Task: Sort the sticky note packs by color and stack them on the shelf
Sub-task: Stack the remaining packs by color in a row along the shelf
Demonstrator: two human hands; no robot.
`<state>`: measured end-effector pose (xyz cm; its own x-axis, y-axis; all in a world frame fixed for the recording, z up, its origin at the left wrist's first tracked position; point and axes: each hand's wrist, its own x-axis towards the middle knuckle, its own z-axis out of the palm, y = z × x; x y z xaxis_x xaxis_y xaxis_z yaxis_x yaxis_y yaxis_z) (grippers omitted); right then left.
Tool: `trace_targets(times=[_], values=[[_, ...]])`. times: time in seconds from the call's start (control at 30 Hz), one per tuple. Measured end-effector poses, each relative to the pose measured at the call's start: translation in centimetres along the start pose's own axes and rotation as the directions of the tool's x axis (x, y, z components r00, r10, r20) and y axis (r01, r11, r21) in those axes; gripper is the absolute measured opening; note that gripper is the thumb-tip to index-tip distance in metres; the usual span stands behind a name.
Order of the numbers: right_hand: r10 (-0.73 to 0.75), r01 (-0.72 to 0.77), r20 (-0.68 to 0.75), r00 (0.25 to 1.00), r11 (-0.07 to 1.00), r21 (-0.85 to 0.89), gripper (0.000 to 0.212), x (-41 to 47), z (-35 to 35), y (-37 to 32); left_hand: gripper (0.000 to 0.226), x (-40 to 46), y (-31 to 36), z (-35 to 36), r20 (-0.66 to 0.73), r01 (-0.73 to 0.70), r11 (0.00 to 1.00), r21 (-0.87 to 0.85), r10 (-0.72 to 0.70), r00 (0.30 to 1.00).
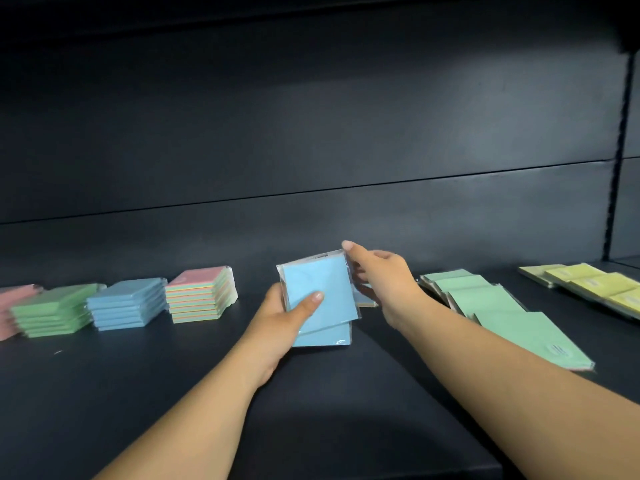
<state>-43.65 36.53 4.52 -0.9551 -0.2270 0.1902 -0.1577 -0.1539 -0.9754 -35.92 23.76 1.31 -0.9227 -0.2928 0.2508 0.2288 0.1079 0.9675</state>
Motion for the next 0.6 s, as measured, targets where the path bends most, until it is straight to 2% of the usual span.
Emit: trace_targets(times=[0.07, 0.17, 0.33, 0.4, 0.5, 0.6], values=[[0.045, -0.043, 0.073, 0.996, 0.999, -0.028, 0.030, -0.19, 0.00, 0.05, 0.039, -0.01, -0.17, -0.02, 0.006, -0.013, 0.999, 0.053, 0.013, 1.000], [0.036, -0.039, 0.133, 0.990, 0.999, 0.016, 0.026, -0.53, 0.07, -0.26, 0.040, -0.03, -0.27, 0.00, 0.034, -0.028, 0.996, 0.083, 0.025, 0.999], [0.186, -0.221, 0.297, 0.937, 0.971, 0.091, 0.020, -0.96, 0.41, -0.20, 0.045, 0.00, -0.39, 0.14, 0.097, -0.018, 0.995, 0.101, 0.008, 0.995], [0.137, -0.199, 0.324, 0.936, 0.966, 0.166, 0.013, -0.86, 0.46, -0.14, 0.046, -0.03, -0.31, 0.23, 0.090, 0.004, 0.997, 0.077, -0.011, 0.996], [-0.026, -0.073, 0.308, 0.951, 0.949, 0.306, 0.002, -0.95, 0.59, -0.38, 0.038, -0.08, -0.07, 0.41, 0.061, 0.067, 0.996, -0.053, -0.064, 0.996], [-0.139, 0.034, 0.257, 0.956, 0.927, 0.375, 0.005, -1.00, 0.88, -0.37, 0.032, -0.26, 0.35, 0.60, 0.040, 0.061, 0.985, -0.160, -0.056, 0.998]])
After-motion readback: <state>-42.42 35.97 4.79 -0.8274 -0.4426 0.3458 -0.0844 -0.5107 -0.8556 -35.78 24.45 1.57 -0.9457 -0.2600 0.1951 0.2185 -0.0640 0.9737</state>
